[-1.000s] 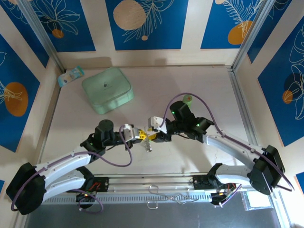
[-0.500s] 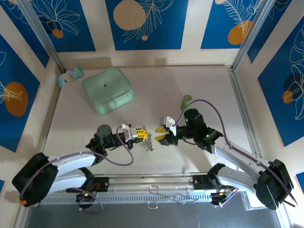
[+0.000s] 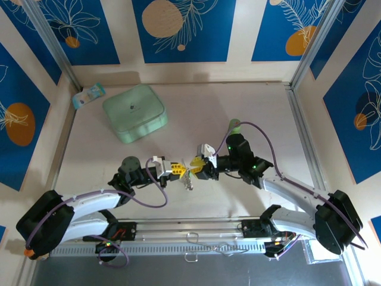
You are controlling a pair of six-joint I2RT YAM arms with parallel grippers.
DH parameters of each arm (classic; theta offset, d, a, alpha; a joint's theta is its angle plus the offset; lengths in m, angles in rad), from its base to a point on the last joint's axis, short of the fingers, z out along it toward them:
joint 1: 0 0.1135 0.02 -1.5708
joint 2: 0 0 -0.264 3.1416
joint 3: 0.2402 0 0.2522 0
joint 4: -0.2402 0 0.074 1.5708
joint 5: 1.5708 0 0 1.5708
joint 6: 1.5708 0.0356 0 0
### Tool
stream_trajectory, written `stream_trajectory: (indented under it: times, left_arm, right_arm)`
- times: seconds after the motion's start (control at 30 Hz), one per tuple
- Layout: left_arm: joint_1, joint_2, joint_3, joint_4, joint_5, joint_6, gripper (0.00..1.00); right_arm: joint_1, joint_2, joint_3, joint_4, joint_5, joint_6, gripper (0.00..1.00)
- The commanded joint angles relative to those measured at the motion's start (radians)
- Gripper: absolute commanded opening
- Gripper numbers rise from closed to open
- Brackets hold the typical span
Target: Put the keys on the keyring
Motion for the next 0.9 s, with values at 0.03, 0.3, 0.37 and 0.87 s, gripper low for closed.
stream_trajectory:
  times: [0.03,0.3,0.37,0.87]
  left_arm:
    - [-0.008,-0.001,0.026,0.044,0.043,-0.012,0.00]
    - [-0.008,-0.005,0.026,0.042,0.046,-0.016,0.00]
    - [-0.008,-0.008,0.026,0.043,0.046,-0.021,0.00]
    - [-0.008,-0.167,0.150,-0.542,-0.052,0.168,0.27]
  right_arm:
    - [0.011,0.016,0.044,0.041,-0.039,-0.005,0.28]
    - [0.024,0.056,0.076,0.000,-0.067,-0.049,0.17]
    - [0.027,0.063,0.088,-0.027,-0.090,-0.064,0.11]
    - [0.107,0.073,0.296,-0.478,0.128,-0.344,0.00]
